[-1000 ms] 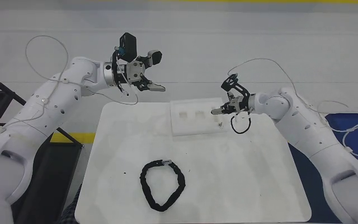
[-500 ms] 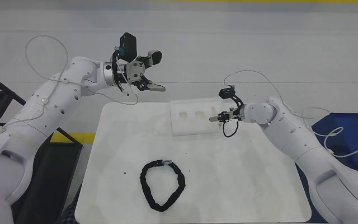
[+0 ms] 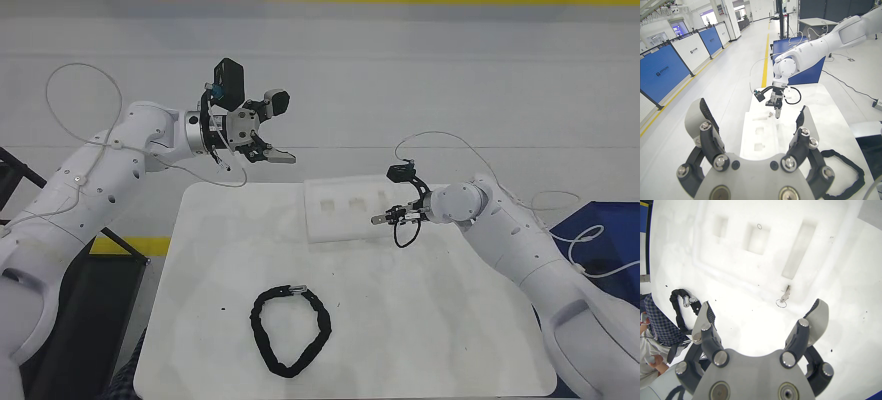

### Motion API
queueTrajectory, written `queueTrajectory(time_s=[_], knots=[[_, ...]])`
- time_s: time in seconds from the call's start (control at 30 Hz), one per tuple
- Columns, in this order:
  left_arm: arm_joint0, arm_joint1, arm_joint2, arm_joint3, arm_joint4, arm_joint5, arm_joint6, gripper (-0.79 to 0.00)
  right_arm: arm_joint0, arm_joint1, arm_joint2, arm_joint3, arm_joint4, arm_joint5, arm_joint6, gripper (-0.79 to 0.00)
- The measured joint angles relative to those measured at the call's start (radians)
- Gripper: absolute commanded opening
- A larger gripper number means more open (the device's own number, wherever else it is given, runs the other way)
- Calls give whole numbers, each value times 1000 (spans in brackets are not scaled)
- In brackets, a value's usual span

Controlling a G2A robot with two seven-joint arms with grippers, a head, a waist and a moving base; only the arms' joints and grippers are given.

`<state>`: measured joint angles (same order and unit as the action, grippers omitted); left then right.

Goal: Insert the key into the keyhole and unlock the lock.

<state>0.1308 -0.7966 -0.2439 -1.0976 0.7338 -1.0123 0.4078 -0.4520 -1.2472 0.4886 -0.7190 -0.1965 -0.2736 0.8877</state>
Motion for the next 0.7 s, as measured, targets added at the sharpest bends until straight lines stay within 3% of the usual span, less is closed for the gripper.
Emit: queueTrajectory(time_s=[0.33, 0.7], knots=[[0, 0, 0, 0, 0, 0, 0, 0, -10, 0, 5, -14, 0, 16, -15, 0], [0, 0, 0, 0, 0, 0, 0, 0, -57, -8, 32, -113, -28, 309, -32, 0]])
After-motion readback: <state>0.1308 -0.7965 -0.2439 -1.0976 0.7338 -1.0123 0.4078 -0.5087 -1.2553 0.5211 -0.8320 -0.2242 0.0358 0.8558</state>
